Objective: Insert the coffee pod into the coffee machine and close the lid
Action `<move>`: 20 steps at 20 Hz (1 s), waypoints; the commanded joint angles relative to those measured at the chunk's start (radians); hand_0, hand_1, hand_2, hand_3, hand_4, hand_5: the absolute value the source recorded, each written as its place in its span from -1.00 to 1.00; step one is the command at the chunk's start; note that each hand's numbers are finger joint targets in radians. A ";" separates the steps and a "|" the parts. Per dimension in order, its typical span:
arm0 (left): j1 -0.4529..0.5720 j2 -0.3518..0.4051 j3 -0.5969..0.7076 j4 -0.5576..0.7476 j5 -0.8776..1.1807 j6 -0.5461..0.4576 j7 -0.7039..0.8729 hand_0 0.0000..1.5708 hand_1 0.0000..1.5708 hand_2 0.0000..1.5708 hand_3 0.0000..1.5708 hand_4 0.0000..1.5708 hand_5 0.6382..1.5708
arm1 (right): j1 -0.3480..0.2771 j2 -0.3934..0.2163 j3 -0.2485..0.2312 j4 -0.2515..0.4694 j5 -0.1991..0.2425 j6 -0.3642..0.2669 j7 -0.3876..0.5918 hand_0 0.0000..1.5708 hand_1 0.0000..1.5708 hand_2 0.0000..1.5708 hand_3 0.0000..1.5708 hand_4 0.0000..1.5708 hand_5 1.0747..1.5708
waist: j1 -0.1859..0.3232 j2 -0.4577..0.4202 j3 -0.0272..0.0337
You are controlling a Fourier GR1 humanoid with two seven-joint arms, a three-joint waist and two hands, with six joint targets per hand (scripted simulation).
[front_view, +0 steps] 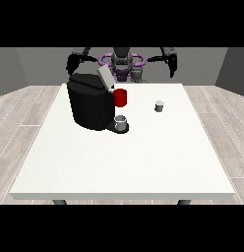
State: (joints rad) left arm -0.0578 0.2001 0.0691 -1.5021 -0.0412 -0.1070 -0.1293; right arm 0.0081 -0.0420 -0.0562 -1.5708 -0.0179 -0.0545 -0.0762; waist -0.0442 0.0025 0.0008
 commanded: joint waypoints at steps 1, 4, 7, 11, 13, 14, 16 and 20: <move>-0.097 0.063 0.026 0.036 -0.021 -0.027 0.037 -1.00 -1.00 -1.00 -1.00 -1.00 1.00 | -0.067 0.029 -0.043 0.061 -0.015 -0.041 -0.089 -1.00 -1.00 -1.00 -1.00 -0.72 1.00 | 0.003 0.065 -0.0004; -0.155 0.094 0.056 0.109 0.011 -0.071 0.119 -1.00 -1.00 -1.00 -1.00 -1.00 1.00 | -0.058 0.009 -0.031 0.040 -0.012 -0.030 -0.056 -1.00 -1.00 -1.00 -1.00 -0.78 1.00 | -0.027 0.051 -0.0006; -0.228 0.129 0.098 0.245 -0.014 -0.054 0.083 -1.00 -1.00 -1.00 -1.00 -1.00 1.00 | -0.058 0.014 0.029 -0.028 -0.003 -0.009 -0.022 -1.00 -1.00 -1.00 -1.00 -0.78 1.00 | -0.100 0.092 -0.0010; -0.263 0.148 0.110 0.378 -0.049 -0.054 0.058 -1.00 -1.00 -1.00 -1.00 -1.00 1.00 | -0.061 0.041 0.089 -0.075 0.014 -0.053 0.027 -1.00 -1.00 -1.00 -1.00 -0.71 1.00 | -0.113 0.106 -0.0013; -0.266 0.155 0.118 0.416 -0.041 -0.077 0.018 -1.00 -1.00 -1.00 -1.00 -1.00 1.00 | -0.113 -0.016 -0.006 -0.032 -0.016 -0.017 0.017 -1.00 -1.00 -1.00 -1.00 -0.85 1.00 | -0.084 0.139 -0.0012; -0.314 0.169 0.129 0.462 -0.048 -0.071 0.056 -1.00 -1.00 -1.00 -1.00 -1.00 1.00 | -0.092 0.010 0.037 -0.060 0.002 -0.026 0.026 -1.00 -1.00 -1.00 -1.00 -0.70 1.00 | -0.106 0.121 -0.0011; -0.362 0.169 0.111 0.488 -0.085 -0.044 0.052 -1.00 -1.00 -1.00 -1.00 -1.00 1.00 | -0.131 0.041 0.076 -0.026 0.029 -0.078 0.005 -1.00 -1.00 -1.00 -1.00 -0.64 1.00 | -0.097 0.164 -0.0011; -0.346 0.154 0.076 0.564 -0.149 -0.028 0.018 -1.00 -1.00 -1.00 -1.00 -1.00 1.00 | -0.097 0.015 0.032 0.006 -0.004 -0.030 0.015 -1.00 -1.00 -1.00 -1.00 -0.58 1.00 | -0.093 0.123 -0.0010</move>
State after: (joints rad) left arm -0.3795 0.3568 0.1676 -1.0151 -0.1380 -0.1511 -0.1086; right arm -0.0984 -0.0253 -0.0277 -1.5683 -0.0238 -0.0814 -0.0889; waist -0.1349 0.1508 -0.0002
